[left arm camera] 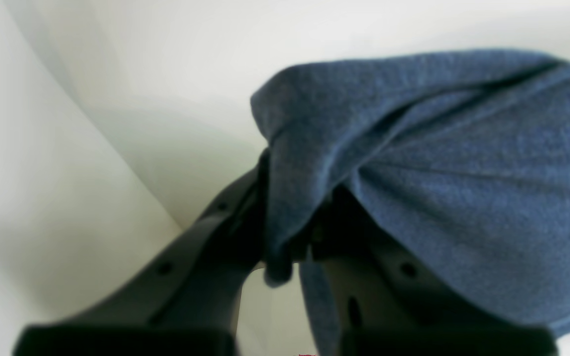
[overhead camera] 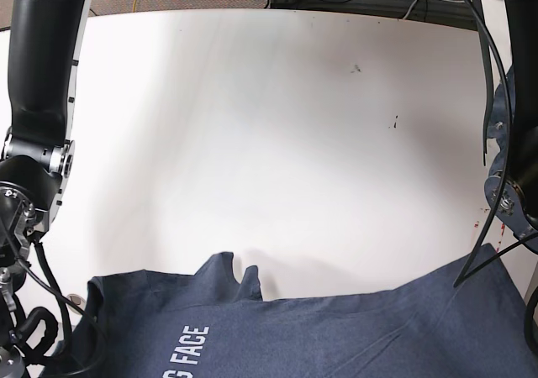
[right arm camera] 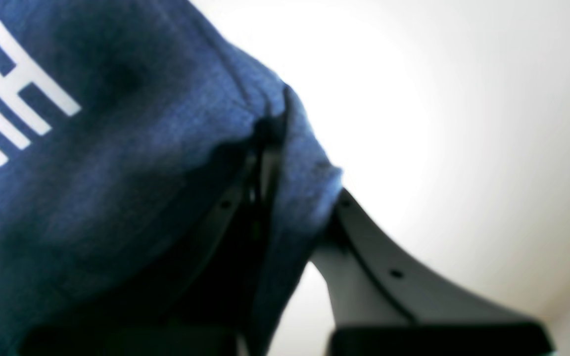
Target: Layout the t-shirt on the table in an organized manner, then fold the t-shirt properly
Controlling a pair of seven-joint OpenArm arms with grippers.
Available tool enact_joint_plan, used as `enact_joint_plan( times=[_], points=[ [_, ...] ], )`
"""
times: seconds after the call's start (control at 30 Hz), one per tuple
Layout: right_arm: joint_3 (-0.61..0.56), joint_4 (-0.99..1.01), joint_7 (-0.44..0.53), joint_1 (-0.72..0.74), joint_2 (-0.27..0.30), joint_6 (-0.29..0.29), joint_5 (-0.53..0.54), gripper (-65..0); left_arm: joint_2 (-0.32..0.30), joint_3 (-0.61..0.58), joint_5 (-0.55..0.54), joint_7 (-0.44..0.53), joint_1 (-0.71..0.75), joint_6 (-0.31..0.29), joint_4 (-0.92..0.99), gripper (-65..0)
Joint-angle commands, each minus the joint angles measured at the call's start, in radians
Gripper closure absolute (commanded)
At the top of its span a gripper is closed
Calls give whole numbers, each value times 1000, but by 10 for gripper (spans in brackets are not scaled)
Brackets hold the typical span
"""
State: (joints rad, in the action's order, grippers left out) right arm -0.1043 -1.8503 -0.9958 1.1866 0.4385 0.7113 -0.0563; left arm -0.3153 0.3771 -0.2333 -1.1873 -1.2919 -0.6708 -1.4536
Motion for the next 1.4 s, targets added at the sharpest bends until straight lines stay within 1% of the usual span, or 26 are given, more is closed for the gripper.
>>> enact_joint_plan(
  times=[0.0,0.27,0.47,0.67,0.77,0.9,1.07,1.2,1.37],
  points=[
    [8,-4,10,45,9,-13,-23,-2,-6,-2,-4,30,-53,4,-8,-17],
    [7,-4,12,72,10,-13,-23,-2,-3,-3,-4,30,-84,4,-6,-17],
    [4,-2,12,97,10,-13,-17,-2,21,-36,-4,30,-105,4,17,-17],
    [4,-7,10,72,7,-13,-17,-2,23,-37,-5,31,-101,3,12,-17],
    [7,-12,10,19,7,-13,-20,-2,23,-36,-5,30,-79,-2,-11,-17],
    [15,-50,10,-61,7,-13,-23,-2,23,-31,-5,27,-1,-23,-57,-17],
    [87,-102,10,-210,3,-13,-20,-2,23,-28,-5,24,111,-27,-141,-17],
    [125,-142,10,-325,-20,-13,-24,-2,25,3,-5,19,234,-27,-230,-17],
    [188,-176,10,-459,-40,-13,-18,-2,55,56,-5,-10,355,-27,-304,-17]
  ],
)
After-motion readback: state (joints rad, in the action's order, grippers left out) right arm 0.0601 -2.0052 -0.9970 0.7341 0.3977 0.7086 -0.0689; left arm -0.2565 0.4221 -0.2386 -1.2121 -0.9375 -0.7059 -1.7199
